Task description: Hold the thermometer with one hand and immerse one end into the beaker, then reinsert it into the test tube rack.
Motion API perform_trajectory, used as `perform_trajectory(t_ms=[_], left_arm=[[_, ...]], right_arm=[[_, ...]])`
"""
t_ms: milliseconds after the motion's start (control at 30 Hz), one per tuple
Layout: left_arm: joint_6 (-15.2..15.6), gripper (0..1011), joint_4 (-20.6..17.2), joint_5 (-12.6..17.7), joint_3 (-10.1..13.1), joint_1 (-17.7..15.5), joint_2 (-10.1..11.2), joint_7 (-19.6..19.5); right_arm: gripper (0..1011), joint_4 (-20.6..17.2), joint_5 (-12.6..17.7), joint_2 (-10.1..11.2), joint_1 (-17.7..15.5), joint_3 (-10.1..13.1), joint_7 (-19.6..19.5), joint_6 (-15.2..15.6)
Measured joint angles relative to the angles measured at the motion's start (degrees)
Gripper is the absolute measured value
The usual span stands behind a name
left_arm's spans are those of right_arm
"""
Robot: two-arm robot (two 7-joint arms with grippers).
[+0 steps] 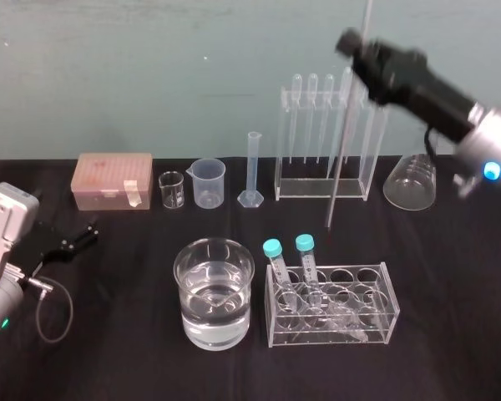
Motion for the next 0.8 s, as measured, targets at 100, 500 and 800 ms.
perform_trajectory(t_ms=[100,500,800], left_arm=[[0.0,1008,0.0,0.0,0.0,0.0,0.0,0.0],[0.0,1008,0.0,0.0,0.0,0.0,0.0,0.0],[0.0,1008,0.0,0.0,0.0,0.0,0.0,0.0]], right_arm=[[52,0.17,0.69,-0.25,3.25,-0.43,0.39,0.79],[52,5.95,-0.31,-6.74,12.94,-9.94,6.19,-0.61],[52,9.02,-0.09,-9.49,14.52,-16.15,10.22,-0.28]])
